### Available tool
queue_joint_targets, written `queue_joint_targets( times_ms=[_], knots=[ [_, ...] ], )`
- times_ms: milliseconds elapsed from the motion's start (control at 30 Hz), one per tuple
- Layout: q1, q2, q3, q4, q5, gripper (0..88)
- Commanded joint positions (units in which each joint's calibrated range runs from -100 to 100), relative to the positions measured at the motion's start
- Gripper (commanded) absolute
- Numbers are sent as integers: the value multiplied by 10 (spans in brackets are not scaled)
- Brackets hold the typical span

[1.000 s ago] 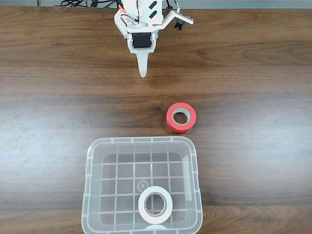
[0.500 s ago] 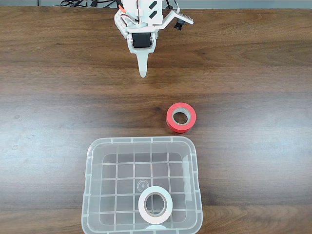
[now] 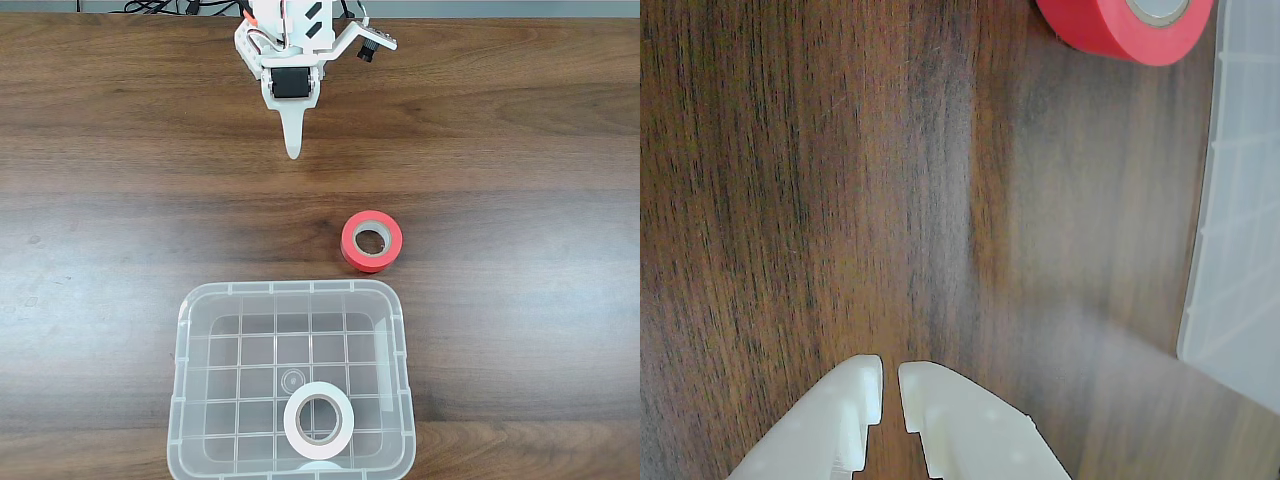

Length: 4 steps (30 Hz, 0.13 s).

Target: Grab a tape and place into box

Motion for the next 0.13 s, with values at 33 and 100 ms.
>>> queue_joint_targets(
  times_ms=[33, 100],
  knots=[
    [2, -6, -5, -5, -3, 13],
    [2, -6, -5, -5, -3, 13]
  ],
)
